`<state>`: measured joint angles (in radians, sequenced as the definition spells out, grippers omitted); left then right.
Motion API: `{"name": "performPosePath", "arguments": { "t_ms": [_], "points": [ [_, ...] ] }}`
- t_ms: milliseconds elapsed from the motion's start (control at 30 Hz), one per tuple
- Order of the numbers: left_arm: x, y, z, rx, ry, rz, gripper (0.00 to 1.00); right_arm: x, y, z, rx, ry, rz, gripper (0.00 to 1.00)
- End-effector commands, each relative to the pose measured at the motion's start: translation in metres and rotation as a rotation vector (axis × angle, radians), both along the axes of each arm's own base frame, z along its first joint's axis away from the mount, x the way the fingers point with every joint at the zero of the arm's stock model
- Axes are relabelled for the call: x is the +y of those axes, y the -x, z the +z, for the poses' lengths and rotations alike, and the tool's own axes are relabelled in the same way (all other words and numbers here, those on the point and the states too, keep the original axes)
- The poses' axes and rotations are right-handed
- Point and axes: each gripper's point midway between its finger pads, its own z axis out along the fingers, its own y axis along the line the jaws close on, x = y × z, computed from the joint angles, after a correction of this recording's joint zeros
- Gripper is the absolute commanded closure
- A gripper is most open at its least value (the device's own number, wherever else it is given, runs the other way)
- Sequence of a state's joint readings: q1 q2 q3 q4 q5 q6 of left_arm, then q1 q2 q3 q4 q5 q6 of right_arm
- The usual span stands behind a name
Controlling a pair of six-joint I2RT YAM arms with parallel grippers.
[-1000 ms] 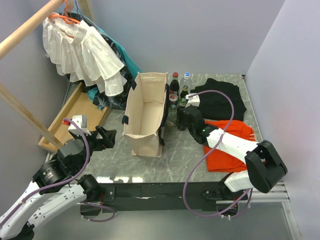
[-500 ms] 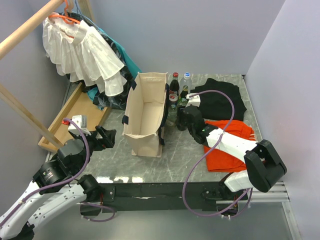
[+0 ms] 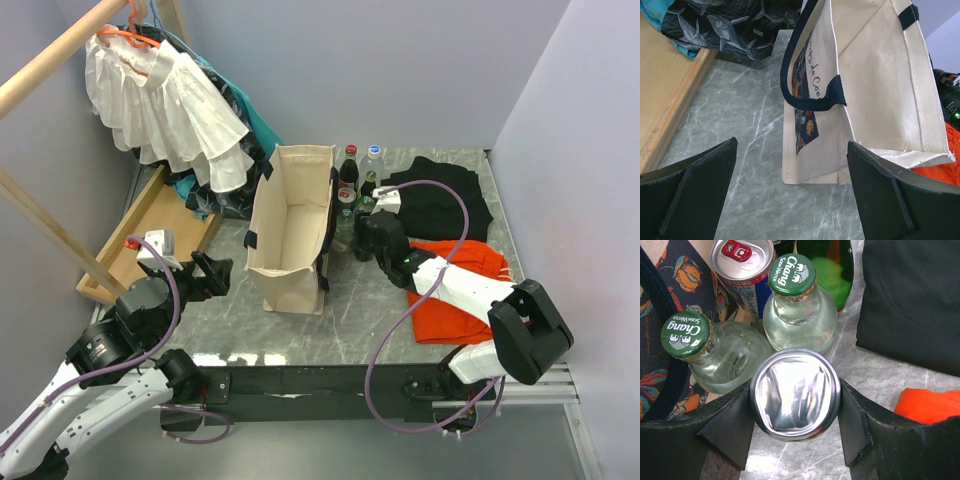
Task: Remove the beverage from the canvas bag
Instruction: Place the drink at the center of the board.
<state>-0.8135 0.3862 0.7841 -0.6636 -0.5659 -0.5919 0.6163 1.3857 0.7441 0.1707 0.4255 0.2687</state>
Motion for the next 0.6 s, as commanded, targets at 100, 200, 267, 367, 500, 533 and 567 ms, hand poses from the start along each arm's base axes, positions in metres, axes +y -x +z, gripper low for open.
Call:
{"name": "performPosePath", "arguments": {
  "t_ms": [100, 200, 267, 367, 500, 533, 567],
  "points": [
    [0.000, -0.001, 0.013, -0.019, 0.024, 0.003, 0.04, 0.007, -0.016, 0.033, -0.094, -0.085, -0.024, 0.41],
    [0.000, -0.001, 0.014, -0.022, 0.026, 0.004, 0.04, 0.006, -0.017, 0.035, -0.099, -0.069, -0.029, 0.37],
    [0.000, -0.001, 0.014, -0.023, 0.026, 0.003, 0.04, 0.005, -0.017, 0.037, -0.099, -0.060, -0.030, 0.36],
    [-0.001, -0.001, 0.013, -0.018, 0.022, 0.001, 0.04, 0.003, -0.017, 0.041, -0.109, -0.059, -0.034, 0.33],
    [-0.001, -0.001, 0.013, -0.020, 0.024, 0.001, 0.04, 0.003, -0.017, 0.045, -0.109, -0.052, -0.031, 0.28],
    [-0.001, -0.001, 0.013, -0.019, 0.024, 0.000, 0.04, 0.003, -0.018, 0.046, -0.111, -0.051, -0.032, 0.27],
    [-0.001, -0.001, 0.013, -0.020, 0.024, 0.000, 0.04, 0.003, -0.018, 0.047, -0.112, -0.050, -0.033, 0.27]
  ]
}}
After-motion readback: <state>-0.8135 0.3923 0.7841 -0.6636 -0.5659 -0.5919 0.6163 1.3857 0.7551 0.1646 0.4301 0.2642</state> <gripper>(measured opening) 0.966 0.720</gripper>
